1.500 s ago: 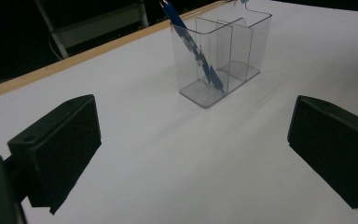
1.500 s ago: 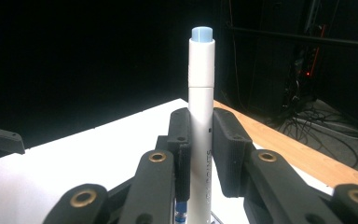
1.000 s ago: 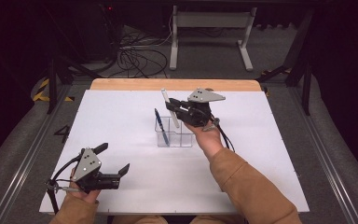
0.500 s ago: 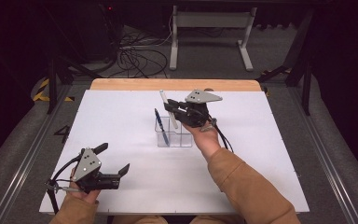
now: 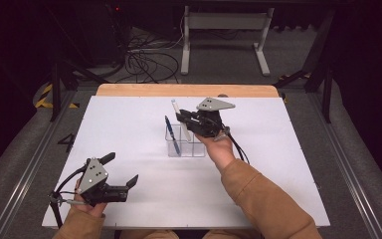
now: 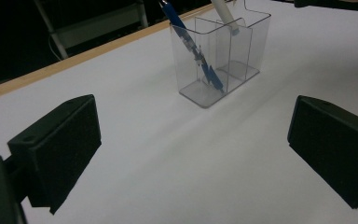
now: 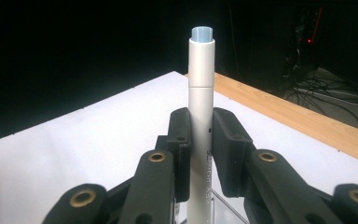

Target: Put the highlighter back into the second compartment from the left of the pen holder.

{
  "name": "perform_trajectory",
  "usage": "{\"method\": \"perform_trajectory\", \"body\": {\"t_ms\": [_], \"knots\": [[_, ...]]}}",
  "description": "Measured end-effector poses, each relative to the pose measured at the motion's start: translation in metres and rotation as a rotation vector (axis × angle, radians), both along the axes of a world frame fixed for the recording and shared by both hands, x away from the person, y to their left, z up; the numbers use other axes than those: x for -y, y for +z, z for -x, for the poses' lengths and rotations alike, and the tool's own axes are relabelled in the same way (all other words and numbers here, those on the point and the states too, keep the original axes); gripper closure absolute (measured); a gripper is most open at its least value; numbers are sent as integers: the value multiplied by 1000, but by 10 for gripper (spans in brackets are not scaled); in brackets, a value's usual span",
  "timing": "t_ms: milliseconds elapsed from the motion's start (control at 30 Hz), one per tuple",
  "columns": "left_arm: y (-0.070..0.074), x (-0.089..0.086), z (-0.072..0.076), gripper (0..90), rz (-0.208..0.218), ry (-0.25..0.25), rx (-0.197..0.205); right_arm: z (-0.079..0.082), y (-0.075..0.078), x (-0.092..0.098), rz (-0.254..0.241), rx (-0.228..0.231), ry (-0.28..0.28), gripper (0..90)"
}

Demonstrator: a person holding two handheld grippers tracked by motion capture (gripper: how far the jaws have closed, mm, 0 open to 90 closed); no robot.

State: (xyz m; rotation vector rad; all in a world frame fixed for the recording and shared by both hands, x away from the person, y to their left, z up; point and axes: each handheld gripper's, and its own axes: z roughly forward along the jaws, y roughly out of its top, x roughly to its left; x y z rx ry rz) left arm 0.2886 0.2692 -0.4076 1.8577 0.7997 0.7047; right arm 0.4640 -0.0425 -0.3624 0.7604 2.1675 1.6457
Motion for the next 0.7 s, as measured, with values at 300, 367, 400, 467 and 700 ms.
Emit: {"method": "perform_trajectory", "body": {"t_ms": [300,367,400,467,700], "knots": [[0,0,0,34,3,0,-1,1,-2,1,12,-16,1,756],[0,0,0,34,3,-1,-1,0,-1,2,6,-20,-2,716],[0,0,0,34,-3,-1,0,0,0,3,6,-19,-4,706],[0,0,0,34,-3,-1,0,1,1,4,9,-13,-7,651],[0,1,0,34,-3,-3,1,3,10,13,5,-35,-5,202]]}}
